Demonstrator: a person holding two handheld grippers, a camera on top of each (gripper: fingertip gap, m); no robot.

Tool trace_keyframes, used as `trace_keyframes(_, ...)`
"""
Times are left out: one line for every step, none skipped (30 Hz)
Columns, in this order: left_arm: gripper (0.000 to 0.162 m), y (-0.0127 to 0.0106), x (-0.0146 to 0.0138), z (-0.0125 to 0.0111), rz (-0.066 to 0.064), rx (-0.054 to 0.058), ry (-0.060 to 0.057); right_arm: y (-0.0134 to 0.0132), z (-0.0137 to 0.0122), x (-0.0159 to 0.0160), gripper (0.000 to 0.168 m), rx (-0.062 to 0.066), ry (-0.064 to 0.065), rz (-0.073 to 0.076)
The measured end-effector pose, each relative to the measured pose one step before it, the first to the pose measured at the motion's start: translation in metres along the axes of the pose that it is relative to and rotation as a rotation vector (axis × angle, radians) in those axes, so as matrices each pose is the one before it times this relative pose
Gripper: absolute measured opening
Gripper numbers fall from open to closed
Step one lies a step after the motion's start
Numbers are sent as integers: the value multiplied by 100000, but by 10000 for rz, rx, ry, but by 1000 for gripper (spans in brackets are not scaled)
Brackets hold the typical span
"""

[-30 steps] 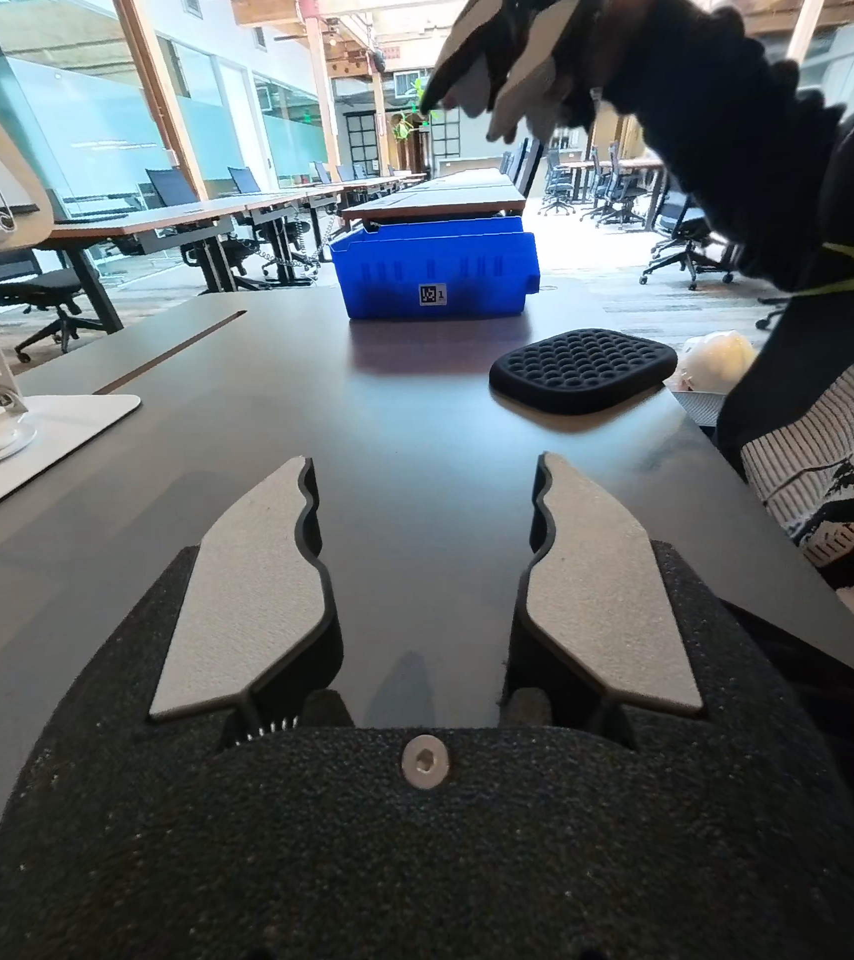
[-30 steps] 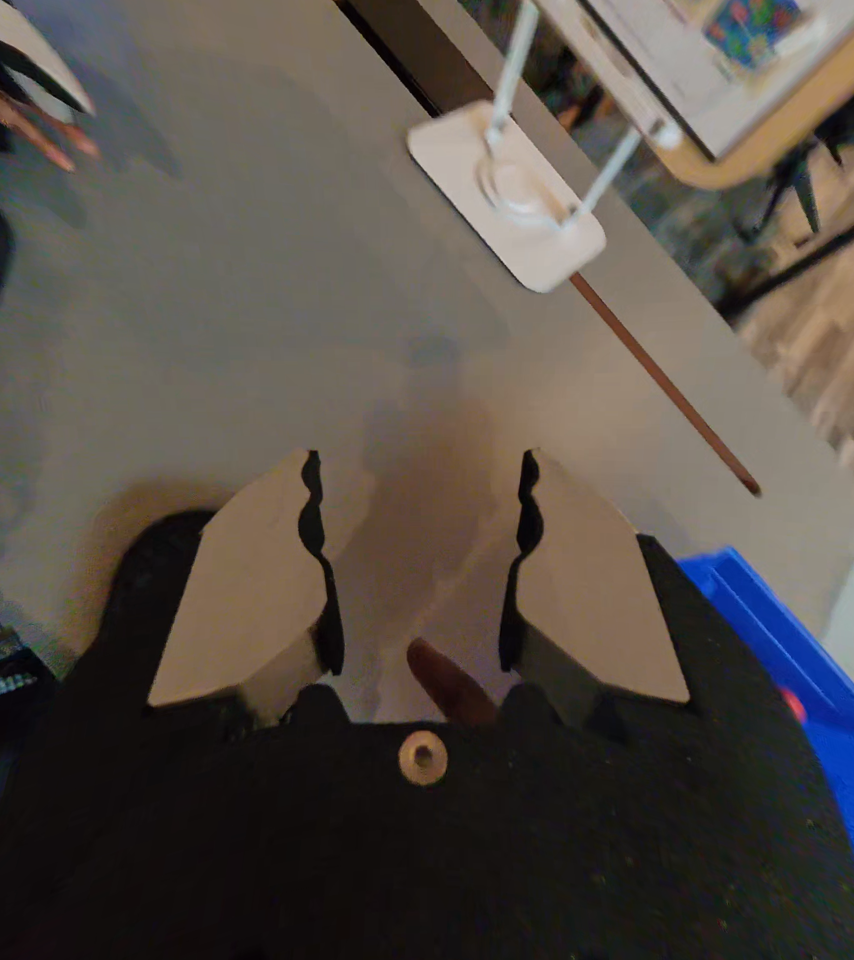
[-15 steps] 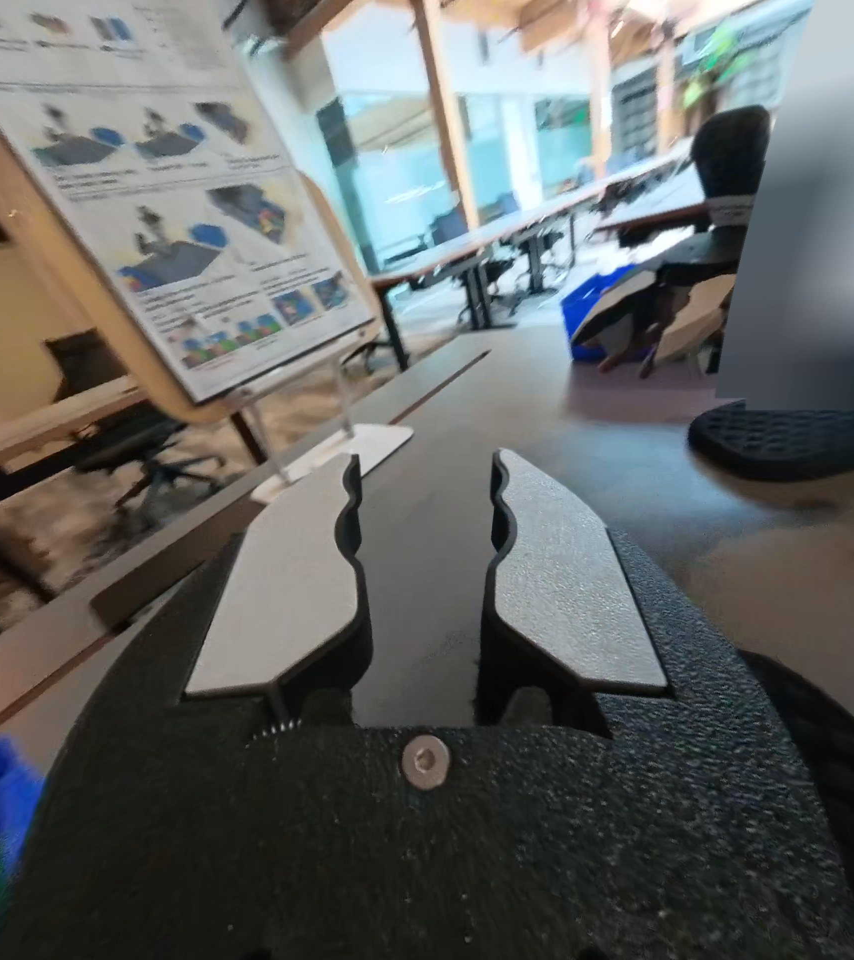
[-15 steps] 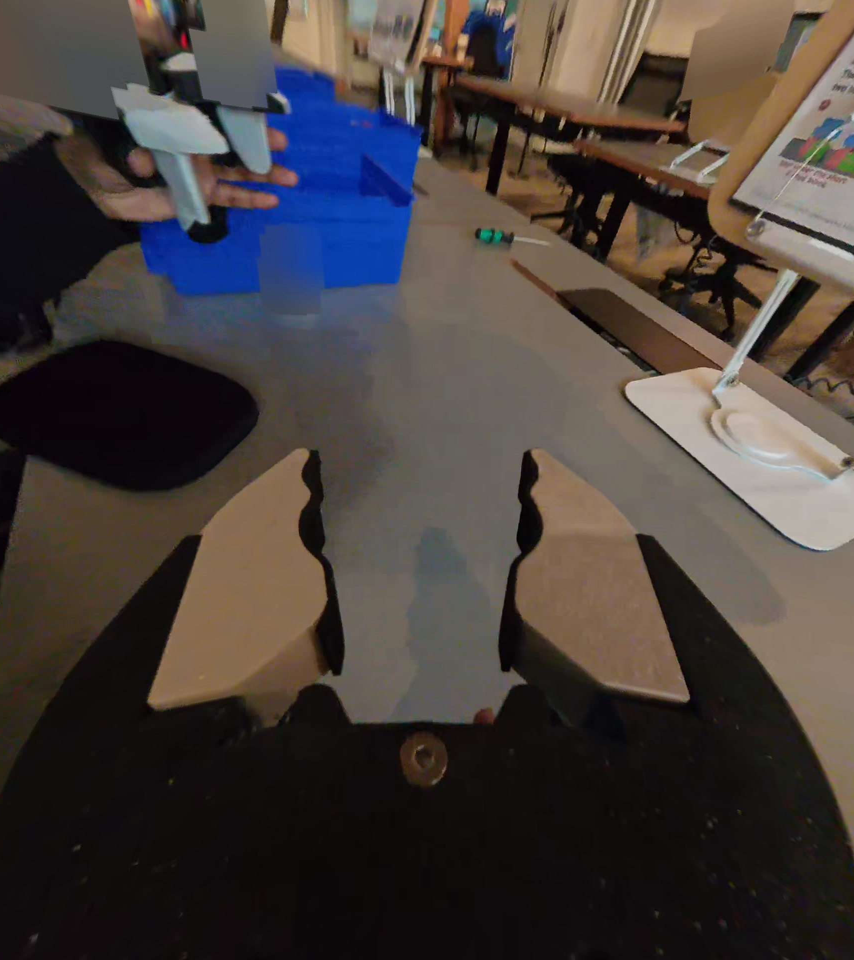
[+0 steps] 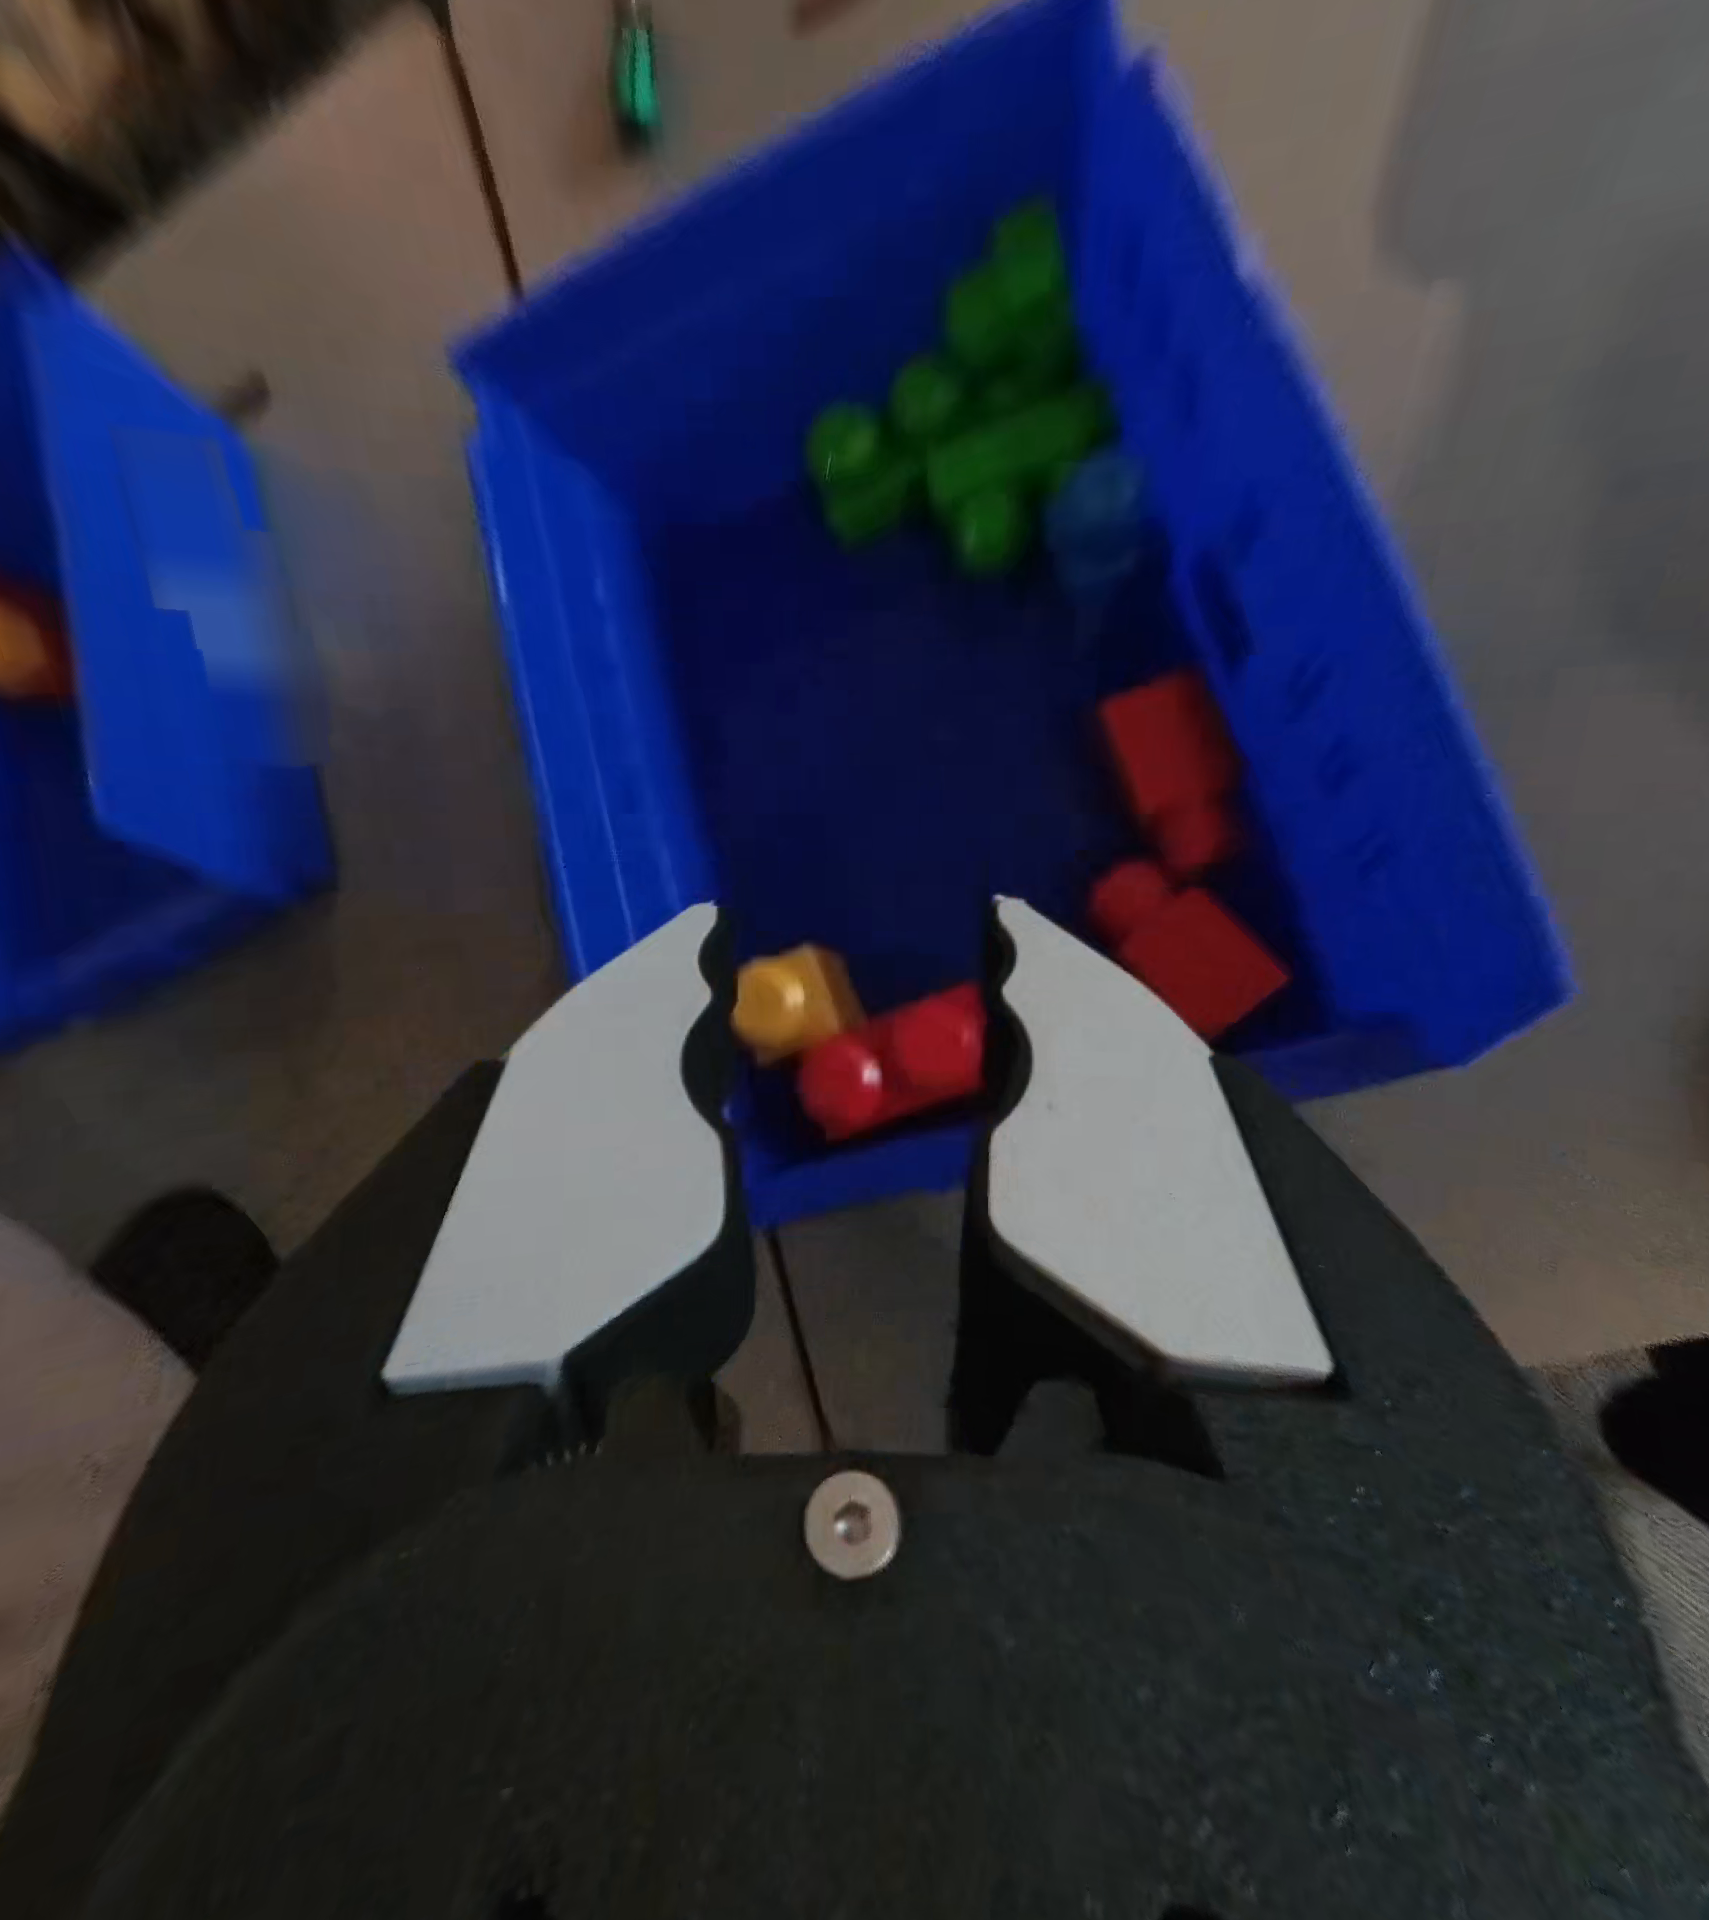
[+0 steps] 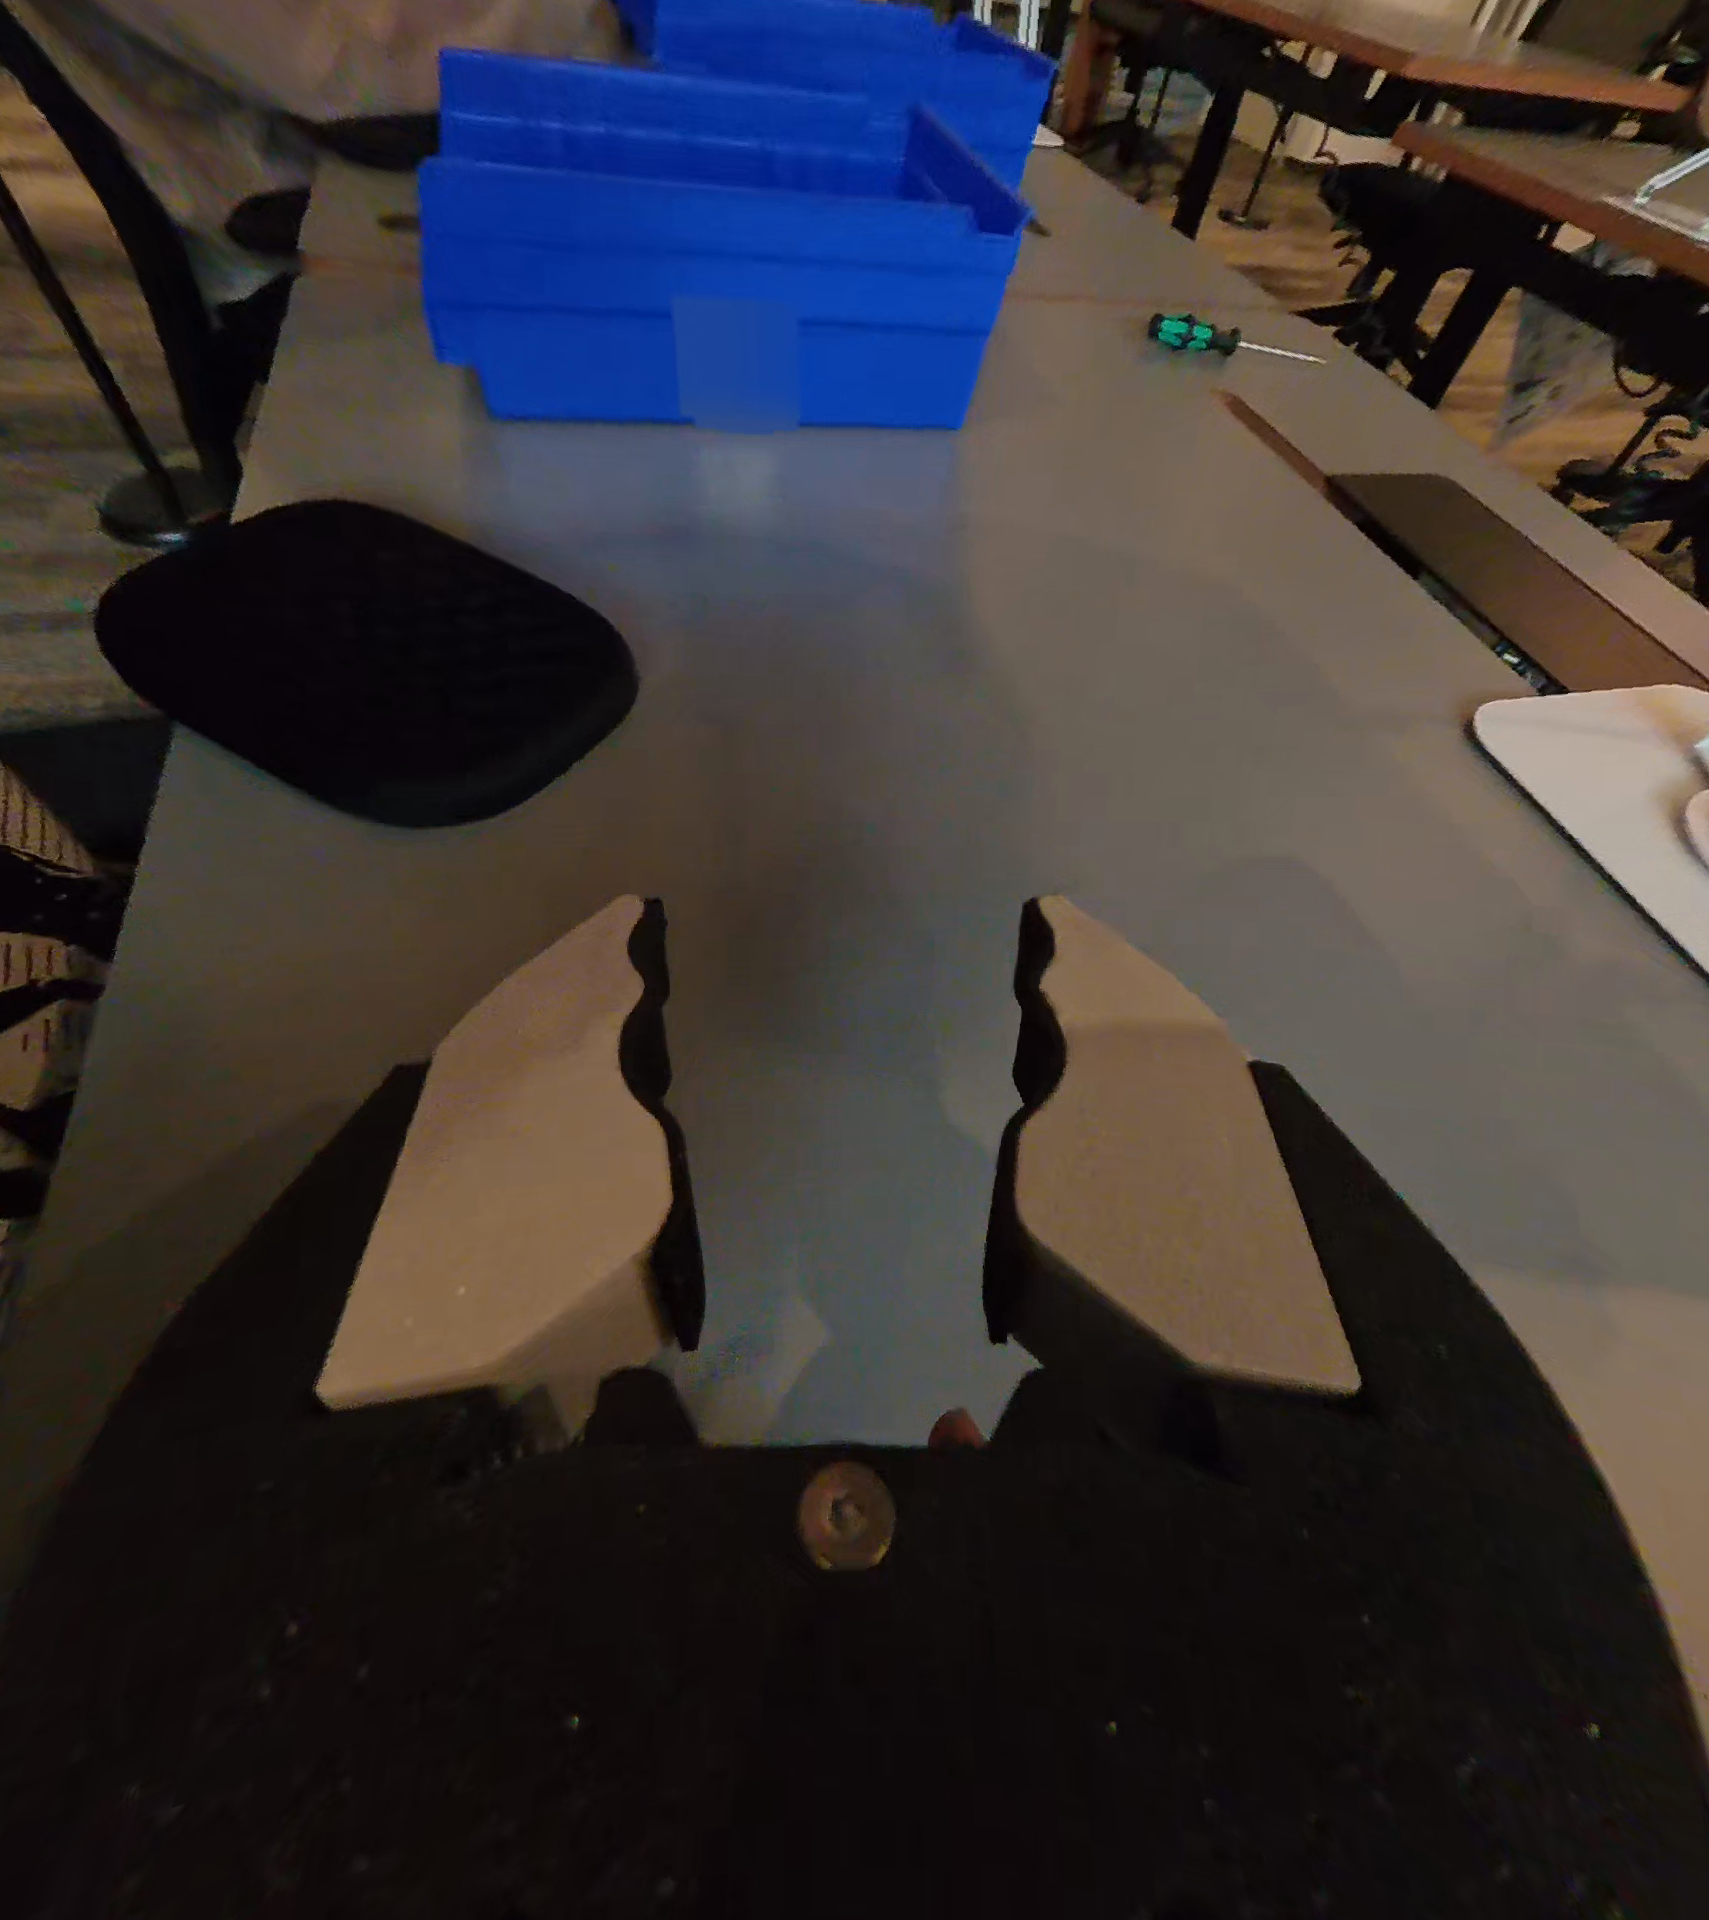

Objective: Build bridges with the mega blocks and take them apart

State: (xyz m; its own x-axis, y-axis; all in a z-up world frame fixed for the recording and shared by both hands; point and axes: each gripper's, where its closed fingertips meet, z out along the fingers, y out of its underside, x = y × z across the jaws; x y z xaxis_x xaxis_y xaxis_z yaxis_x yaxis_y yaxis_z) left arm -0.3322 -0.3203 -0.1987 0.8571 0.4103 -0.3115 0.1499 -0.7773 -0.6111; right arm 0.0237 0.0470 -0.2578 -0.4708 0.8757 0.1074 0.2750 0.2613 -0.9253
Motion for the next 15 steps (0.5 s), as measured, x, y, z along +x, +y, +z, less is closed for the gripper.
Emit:
trace_keyframes(45, 1192, -538, 460, -307, -633, 134, -72, 26, -87, 64, 86, -57, 76)
trace_keyframes(46, 1114, -364, 544, -178, -641, 174, -28, -20, -98, 64, 37, -70, 51)
trace_keyframes(46, 954, -304, 603, -94, -589, 143, -21, -56, -10, 64, 33, -10, 31)
trace_keyframes(48, 738, -269, 623, -50, -498, 102, -59, -63, 86, 64, 63, 58, 31)
trace_keyframes(48, 526, -67, 640, -69, -401, 176, -49, -65, 58, 63, 54, 34, 48)
trace_keyframes(49, 342, 95, 632, -117, -325, 257, -42, -65, 6, 63, 35, 4, 50)
trace_keyframes(50, 208, 41, 605, -132, -265, 196, -44, -40, -2, 62, 36, 6, 33)
trace_keyframes(51, 126, -117, 558, -124, -214, 95, -23, -34, -16, 62, 22, 2, 7)
trace_keyframes(52, 73, -211, 509, -117, -183, 31, -3, -19, 8, 62, 9, 10, -12)
trace_keyframes(51, 31, -131, 466, -104, -150, 86, 2, -9, -24, 62, -1, -7, -17)
trace_keyframes(51, -17, 9, 445, -105, -117, 172, 37, -8, -61, 62, -15, -28, -18)
trace_keyframes(49, -74, 10, 400, -150, -84, 156, 23, -8, -31, 62, -10, -19, -10)
trace_keyframes(49, -122, -51, 350, -179, -71, 107, 11, -4, -4, 62, 1, 2, 2)
trace_keyframes(47, -129, -46, 297, -166, -76, 80, 15, -14, -5, 62, 0, -1, -8)
trace_keyframes(47, -95, 13, 293, -126, -109, 51, 46, -4, -3, 62, -14, 2, -14)
